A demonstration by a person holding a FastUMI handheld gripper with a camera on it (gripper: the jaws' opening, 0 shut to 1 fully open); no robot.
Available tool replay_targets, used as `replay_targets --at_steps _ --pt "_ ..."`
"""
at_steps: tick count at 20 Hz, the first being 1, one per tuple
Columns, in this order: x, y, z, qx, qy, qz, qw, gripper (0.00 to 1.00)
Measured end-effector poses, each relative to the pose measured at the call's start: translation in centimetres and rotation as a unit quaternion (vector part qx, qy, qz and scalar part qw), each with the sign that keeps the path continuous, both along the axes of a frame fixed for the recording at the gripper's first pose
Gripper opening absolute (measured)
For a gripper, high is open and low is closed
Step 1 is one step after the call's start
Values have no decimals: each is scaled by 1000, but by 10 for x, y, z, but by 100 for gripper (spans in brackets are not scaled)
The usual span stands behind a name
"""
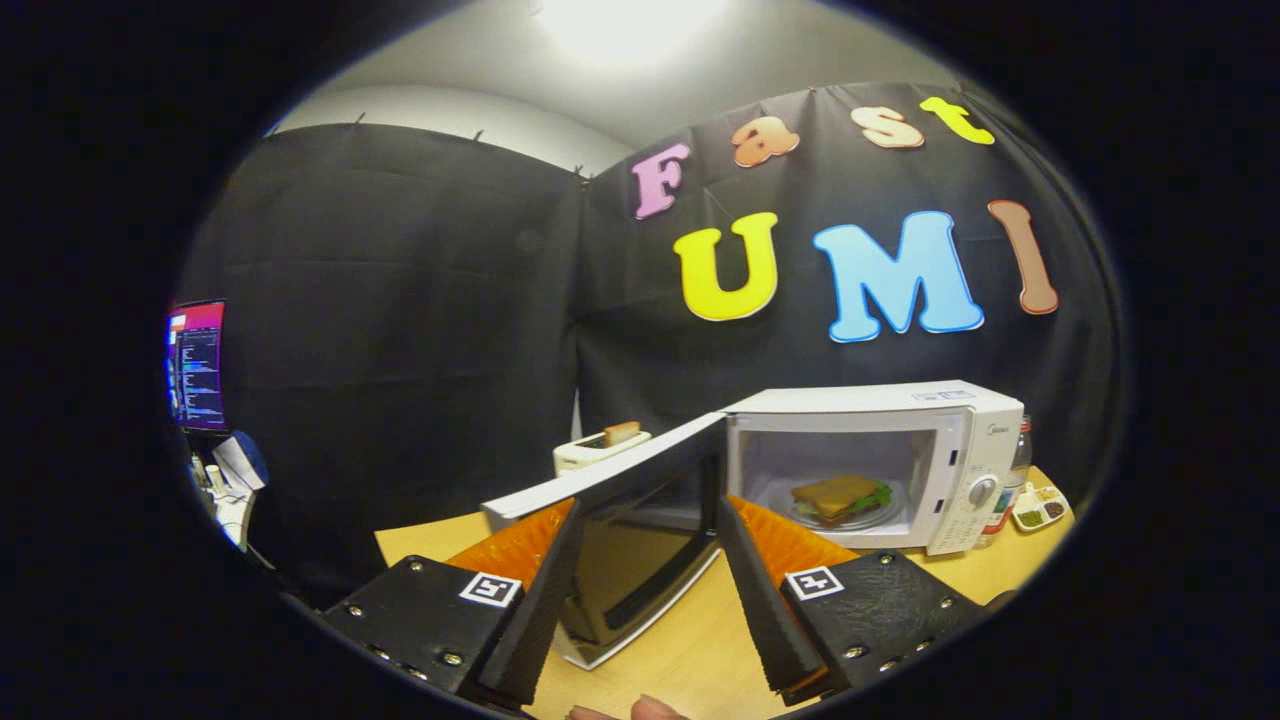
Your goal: Open the microwave, put the food inside, and close the microwave door.
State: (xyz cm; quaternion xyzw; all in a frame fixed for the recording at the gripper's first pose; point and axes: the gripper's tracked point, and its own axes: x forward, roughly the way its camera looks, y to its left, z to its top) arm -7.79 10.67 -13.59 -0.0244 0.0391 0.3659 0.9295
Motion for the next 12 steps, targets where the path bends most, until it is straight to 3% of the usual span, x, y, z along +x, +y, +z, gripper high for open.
replay_targets --at_steps 5,8,9,10,12 --pt "-55 47 -14 -29 -26 72 997 81" --pt "-75 85 -38 -26 2 116 993 65" --pt "-74 94 -44 -30 5 119 992 65" --pt "-60 95 -52 -35 -3 89 995 51" --pt "-58 106 -66 -45 2 85 995 22"
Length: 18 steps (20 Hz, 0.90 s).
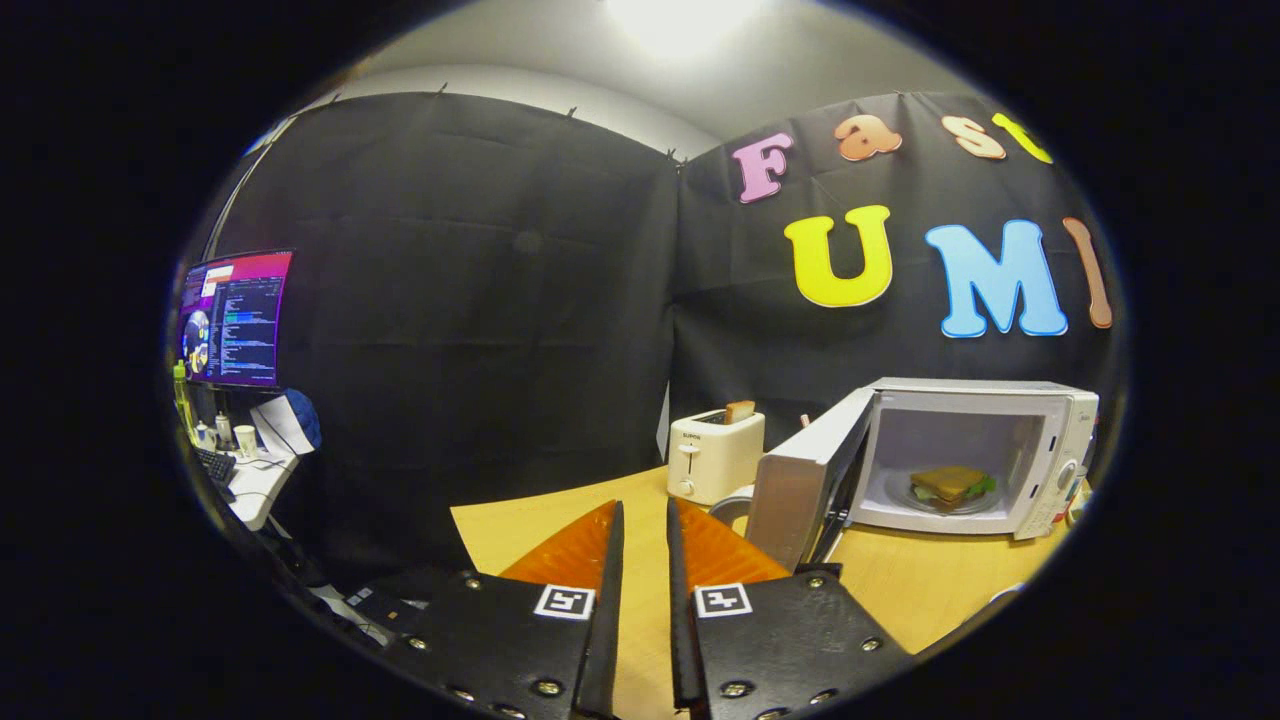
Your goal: Open the microwave, put the food inside, and close the microwave door.
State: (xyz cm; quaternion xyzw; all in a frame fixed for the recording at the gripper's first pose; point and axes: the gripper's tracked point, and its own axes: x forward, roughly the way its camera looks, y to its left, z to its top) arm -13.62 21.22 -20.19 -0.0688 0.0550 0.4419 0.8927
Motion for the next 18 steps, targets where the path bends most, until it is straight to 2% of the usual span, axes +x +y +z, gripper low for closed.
replay_targets --at_steps 2,3,4,5,7,8,10,13,18 --pt "4 15 -14 -3 12 0 1000 24" --pt "9 15 -11 -6 9 -20 1000 24" --pt "18 16 -14 -5 3 -40 999 13" --pt "22 16 -24 -8 7 -43 999 3" --pt "31 11 -27 -7 5 -63 998 7" --pt "38 6 -29 -10 4 -77 997 5" --pt "40 1 -31 -4 17 -78 997 1" --pt "40 -14 -28 -7 11 -91 996 1" --pt "50 -59 -23 -12 0 -141 990 1"
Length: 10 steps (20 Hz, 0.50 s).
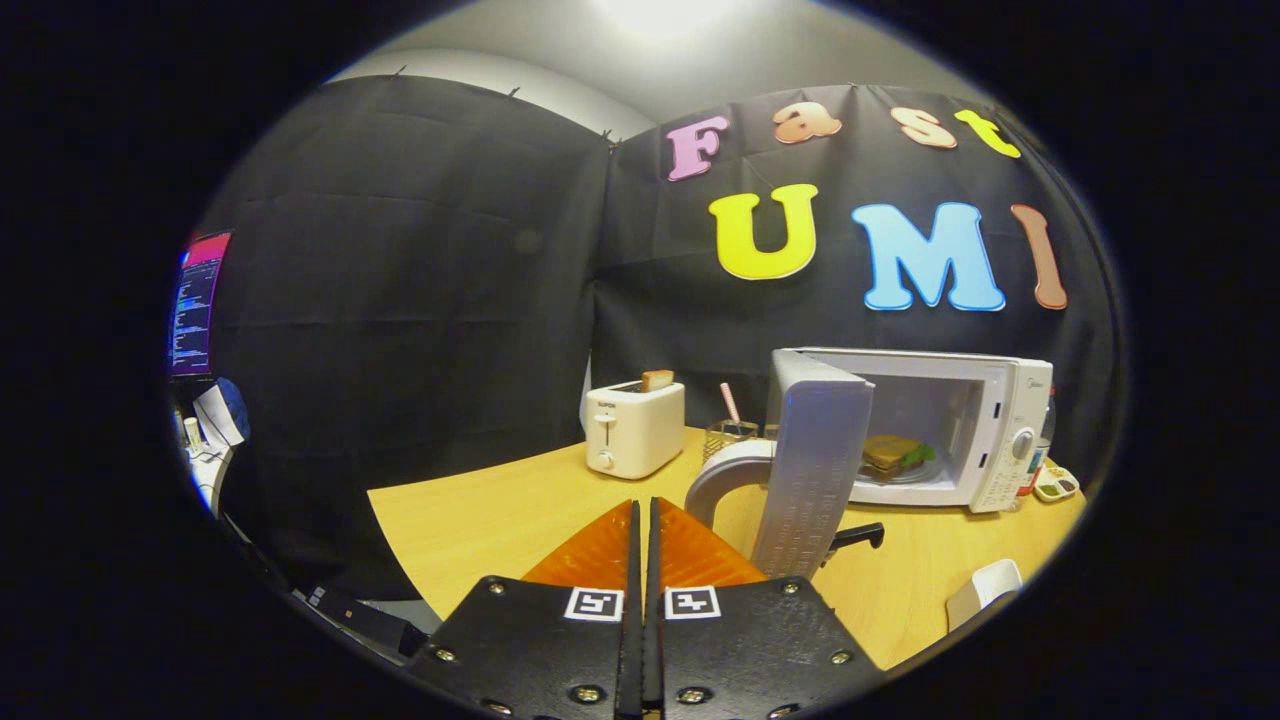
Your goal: Open the microwave, put the food inside, and close the microwave door.
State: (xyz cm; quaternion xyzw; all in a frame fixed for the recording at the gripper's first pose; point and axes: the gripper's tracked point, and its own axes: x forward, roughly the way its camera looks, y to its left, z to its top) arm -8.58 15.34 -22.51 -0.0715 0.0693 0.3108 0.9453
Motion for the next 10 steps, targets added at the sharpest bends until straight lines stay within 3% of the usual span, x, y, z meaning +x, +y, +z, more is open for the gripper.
replay_targets --at_steps 4,10 --pt "30 -54 7 -1 -8 -72 997 1" --pt "80 -116 11 -12 -19 -143 989 1"
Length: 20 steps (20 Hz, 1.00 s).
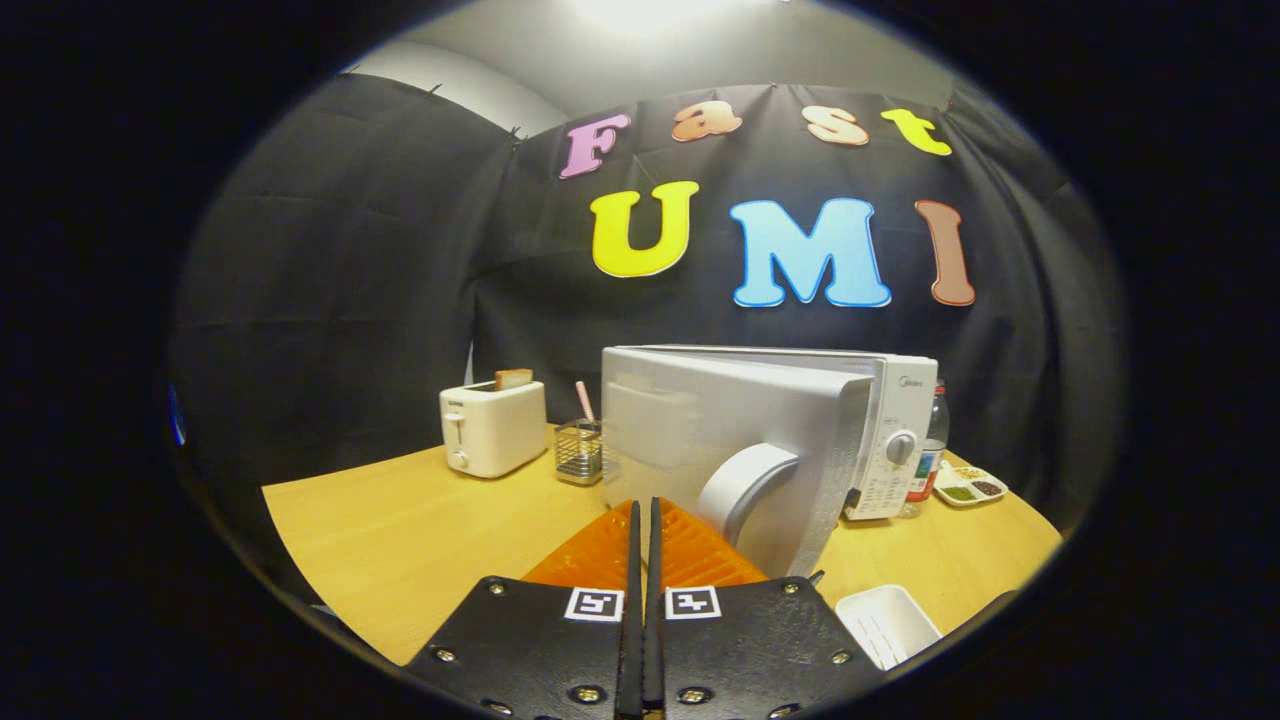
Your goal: Open the microwave, put the food inside, and close the microwave door.
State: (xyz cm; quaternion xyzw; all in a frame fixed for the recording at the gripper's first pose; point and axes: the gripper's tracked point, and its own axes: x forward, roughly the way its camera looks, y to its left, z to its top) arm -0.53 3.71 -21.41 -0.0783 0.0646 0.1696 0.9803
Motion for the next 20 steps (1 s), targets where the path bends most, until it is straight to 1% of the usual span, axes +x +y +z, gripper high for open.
replay_targets --at_steps 7,10,16,20 --pt "60 -41 3 2 -3 -58 998 1" --pt "90 -56 9 -5 -13 -86 996 1" --pt "155 -84 11 -12 -13 -158 987 1" --pt "189 -98 8 -6 -6 -189 982 1"
